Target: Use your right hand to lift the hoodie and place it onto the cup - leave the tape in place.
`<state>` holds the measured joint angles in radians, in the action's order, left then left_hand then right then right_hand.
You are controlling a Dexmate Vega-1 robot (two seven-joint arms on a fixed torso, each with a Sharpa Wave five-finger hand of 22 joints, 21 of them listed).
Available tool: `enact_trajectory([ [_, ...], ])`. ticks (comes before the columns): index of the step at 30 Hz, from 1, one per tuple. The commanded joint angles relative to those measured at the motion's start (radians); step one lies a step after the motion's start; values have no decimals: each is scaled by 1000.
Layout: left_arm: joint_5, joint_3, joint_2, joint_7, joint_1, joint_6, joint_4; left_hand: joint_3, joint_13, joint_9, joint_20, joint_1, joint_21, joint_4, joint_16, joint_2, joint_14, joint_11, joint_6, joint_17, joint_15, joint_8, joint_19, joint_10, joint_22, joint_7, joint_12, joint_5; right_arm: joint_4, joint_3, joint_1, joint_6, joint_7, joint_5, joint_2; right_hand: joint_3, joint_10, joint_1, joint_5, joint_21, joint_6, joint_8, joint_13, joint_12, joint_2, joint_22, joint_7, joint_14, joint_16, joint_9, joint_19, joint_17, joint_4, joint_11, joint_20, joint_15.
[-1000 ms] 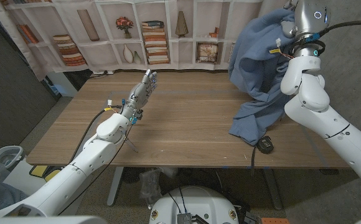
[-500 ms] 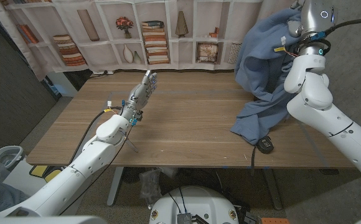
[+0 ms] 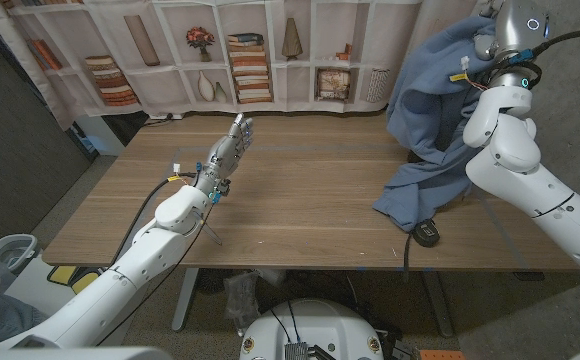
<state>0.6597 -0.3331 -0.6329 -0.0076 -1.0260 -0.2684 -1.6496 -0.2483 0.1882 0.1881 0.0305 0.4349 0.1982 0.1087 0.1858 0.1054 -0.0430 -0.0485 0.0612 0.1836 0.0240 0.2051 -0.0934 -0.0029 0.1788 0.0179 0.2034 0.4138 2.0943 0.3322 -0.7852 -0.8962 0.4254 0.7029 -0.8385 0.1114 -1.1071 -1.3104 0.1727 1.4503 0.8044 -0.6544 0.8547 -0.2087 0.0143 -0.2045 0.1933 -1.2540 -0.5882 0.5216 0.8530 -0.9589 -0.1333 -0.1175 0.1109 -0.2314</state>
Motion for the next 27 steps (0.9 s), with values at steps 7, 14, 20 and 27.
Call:
enact_trajectory([
  [7, -1, 7, -11, 13, -18, 9, -22, -10, 2, 3, 5, 11, 4, 0, 4, 8, -3, -2, 7, 2, -1, 0, -1, 0, 4, -1, -1, -1, -51, 30, 39, -50, 11, -61, -21, -5, -2, -143, 7, 4, 12, 0, 0, 4, -135, -3, 5, -3, -8, 4, 10, -4, -1, -3, 116, -1],
  [14, -2, 7, -13, 15, -22, 12, -26, -11, 2, 3, 4, 12, 4, 0, 4, 9, -3, 0, 7, 2, 0, 0, 0, 1, 4, 0, -1, -1, -68, 53, 52, -62, 17, -77, -26, -6, -3, -143, 7, 4, 15, 2, 3, 2, -134, -3, 5, -3, -8, 2, 10, -2, -1, -3, 116, -1],
  [20, -1, 8, -13, 18, -28, 11, -28, -12, 2, 3, 4, 13, 4, 0, 4, 9, -3, -2, 7, 2, 1, 0, 0, 0, 4, 0, -1, -2, -77, 71, 64, -77, 13, -87, -36, -6, -5, -143, 7, 3, 16, 4, 0, 3, -135, -3, 7, -3, -11, 2, 9, -3, 0, -3, 116, -1],
  [27, -1, 10, -15, 21, -37, 8, -32, -12, 2, 3, 4, 14, 4, 0, 4, 10, -3, -4, 7, 2, 1, 0, 0, 0, 4, 0, -1, -2, -89, 96, 76, -81, 8, -97, -47, -7, -2, -143, 7, 3, 18, 7, 1, 3, -135, -3, 6, -1, -10, 2, 10, 0, -1, -3, 116, -1],
])
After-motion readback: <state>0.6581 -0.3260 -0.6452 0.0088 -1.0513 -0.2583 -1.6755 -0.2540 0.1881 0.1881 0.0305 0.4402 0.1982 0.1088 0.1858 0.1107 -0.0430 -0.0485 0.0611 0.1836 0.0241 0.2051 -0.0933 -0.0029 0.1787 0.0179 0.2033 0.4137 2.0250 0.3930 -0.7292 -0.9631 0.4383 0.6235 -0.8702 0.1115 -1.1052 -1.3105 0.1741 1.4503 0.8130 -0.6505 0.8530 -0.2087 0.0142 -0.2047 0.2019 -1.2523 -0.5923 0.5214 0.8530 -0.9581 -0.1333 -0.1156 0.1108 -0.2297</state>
